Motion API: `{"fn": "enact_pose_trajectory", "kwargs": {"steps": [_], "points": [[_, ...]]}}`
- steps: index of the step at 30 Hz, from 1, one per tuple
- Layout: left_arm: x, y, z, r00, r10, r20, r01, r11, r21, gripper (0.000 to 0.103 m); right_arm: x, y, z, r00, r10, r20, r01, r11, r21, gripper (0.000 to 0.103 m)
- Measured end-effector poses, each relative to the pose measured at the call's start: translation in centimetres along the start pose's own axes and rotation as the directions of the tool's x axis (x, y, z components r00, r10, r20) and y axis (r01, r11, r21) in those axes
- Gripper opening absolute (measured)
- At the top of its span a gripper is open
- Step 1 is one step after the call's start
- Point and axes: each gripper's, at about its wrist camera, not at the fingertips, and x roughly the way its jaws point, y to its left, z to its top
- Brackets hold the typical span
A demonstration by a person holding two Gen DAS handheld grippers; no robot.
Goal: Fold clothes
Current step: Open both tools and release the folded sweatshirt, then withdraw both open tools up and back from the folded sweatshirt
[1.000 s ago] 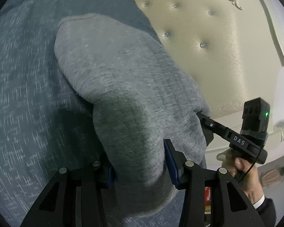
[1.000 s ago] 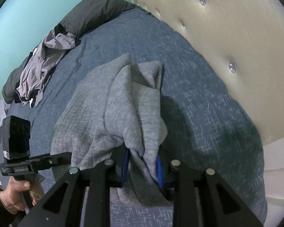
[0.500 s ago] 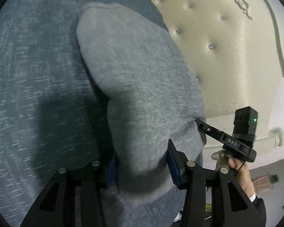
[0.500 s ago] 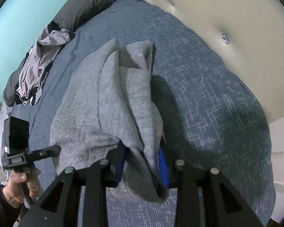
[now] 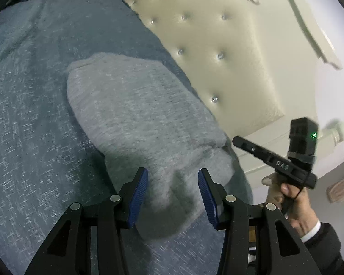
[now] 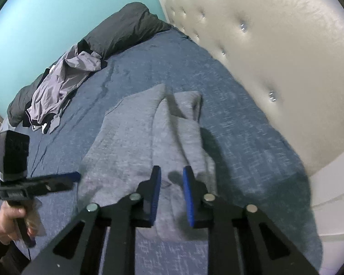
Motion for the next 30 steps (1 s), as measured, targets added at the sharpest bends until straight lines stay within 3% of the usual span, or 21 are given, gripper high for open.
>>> {"fn": "enact_pose_trajectory", "kwargs": {"steps": [8,14,17,20,23,30], "points": [[2.4,1.5,-1.2,0.998,0.061,-0.028,-0.061,0.998,-0.002,0.044,5.1,-2.0,-1.1,0.993,-0.101,-0.054,0.105,0.990,0.090,0.003],[2.0,0.7,-0.7,0.998,0.064,-0.024,-0.064,0.998,0.018,0.044,3.6,-2.3,-1.4,0.989,-0.149,0.022,0.145,0.982,0.123,0.003],[1.0,-0.5,-0.7,0.999,0.036,-0.009,-0.035,0.998,0.059,0.044,1.0,-2.3,-1.9,0.992,-0.089,0.091,0.076,0.988,0.138,0.003],[0.7,-1.8,-1.1,1.000,0.008,-0.017,-0.006,0.996,0.093,0.044,0.3,-0.9,-2.9,0.995,-0.032,0.095,0.023,0.995,0.096,0.003],[1.5,-3.0,-1.6,0.999,0.007,-0.043,-0.001,0.991,0.137,0.044,1.3,0.4,-4.5,0.998,-0.050,0.040,0.048,0.998,0.036,0.003],[3.0,-2.7,-4.0,0.996,0.030,-0.090,-0.015,0.986,0.166,0.044,3.4,-1.5,-8.1,0.998,-0.050,0.024,0.047,0.991,0.128,0.002]]}}
